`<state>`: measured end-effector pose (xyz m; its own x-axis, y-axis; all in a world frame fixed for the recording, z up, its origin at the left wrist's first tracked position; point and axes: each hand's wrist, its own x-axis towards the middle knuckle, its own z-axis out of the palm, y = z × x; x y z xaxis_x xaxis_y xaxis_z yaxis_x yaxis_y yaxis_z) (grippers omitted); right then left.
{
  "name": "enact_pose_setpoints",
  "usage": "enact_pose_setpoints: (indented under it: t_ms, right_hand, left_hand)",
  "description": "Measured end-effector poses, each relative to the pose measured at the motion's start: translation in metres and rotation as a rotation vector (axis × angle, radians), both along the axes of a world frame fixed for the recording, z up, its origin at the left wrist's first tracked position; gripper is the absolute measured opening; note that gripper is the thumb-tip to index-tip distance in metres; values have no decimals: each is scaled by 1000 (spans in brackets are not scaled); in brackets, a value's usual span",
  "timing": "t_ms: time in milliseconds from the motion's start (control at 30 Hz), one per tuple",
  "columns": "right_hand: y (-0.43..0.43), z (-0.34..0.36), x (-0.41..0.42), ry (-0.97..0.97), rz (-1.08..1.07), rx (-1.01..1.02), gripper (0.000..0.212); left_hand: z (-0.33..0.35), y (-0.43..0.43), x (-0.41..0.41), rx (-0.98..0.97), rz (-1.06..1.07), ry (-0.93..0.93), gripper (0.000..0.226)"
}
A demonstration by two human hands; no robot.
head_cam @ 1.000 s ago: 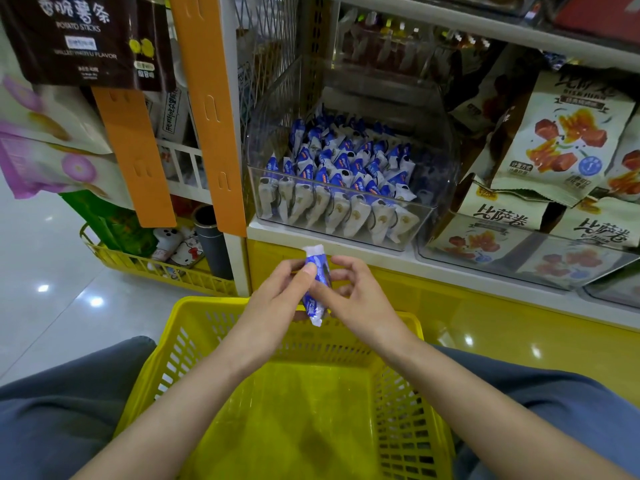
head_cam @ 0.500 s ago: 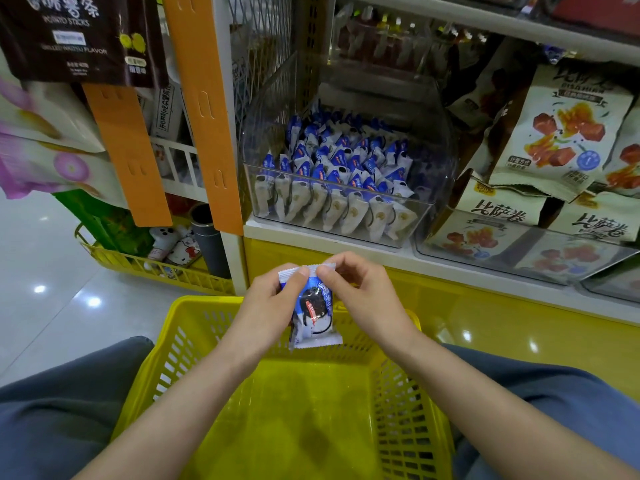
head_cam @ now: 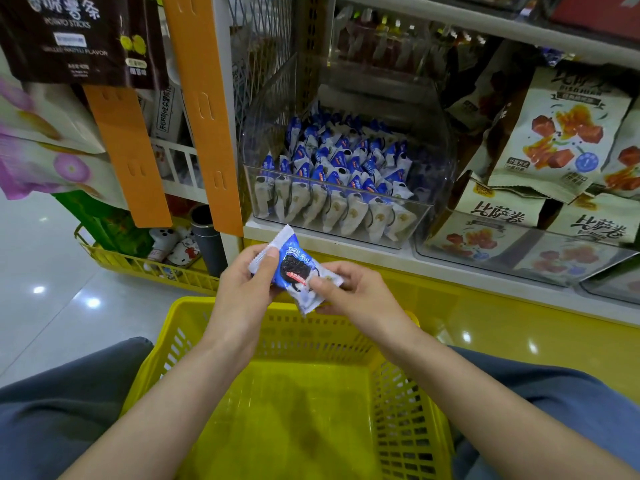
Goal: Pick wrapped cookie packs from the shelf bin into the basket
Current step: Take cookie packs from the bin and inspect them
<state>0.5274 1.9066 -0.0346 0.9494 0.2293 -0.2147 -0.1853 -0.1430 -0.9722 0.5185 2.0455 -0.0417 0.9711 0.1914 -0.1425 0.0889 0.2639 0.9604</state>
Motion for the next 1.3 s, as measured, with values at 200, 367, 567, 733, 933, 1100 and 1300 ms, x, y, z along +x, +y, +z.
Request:
enact_pose_setpoints:
  t_ms: [200, 367, 567, 733, 933, 1100, 1300]
  right_hand:
    - [-10, 2, 4, -313, -179, -244, 10]
    - [-12, 1, 2, -567, -138, -371, 13]
    - [-20, 7, 9, -605, -32, -426, 15]
    - [-15, 22, 12, -660, 124, -399, 8]
    - [6, 55, 46, -732, 138, -357, 13]
    - [22, 77, 126, -721, -30, -562, 19]
    - [35, 66, 197, -504, 105, -898, 30]
  left_hand:
    - [-9, -2, -1, 206, -40, 104, 12]
    - [-4, -3, -2, 166, -126, 129, 27]
    - [6, 5, 1, 431, -248, -69, 43]
    - [7, 12, -1, 863, -441, -179, 20]
    - [15, 23, 10, 562, -275, -170, 19]
    - [20, 39, 24, 293, -75, -101, 15]
    - [20, 47, 30, 240, -25, -63, 11]
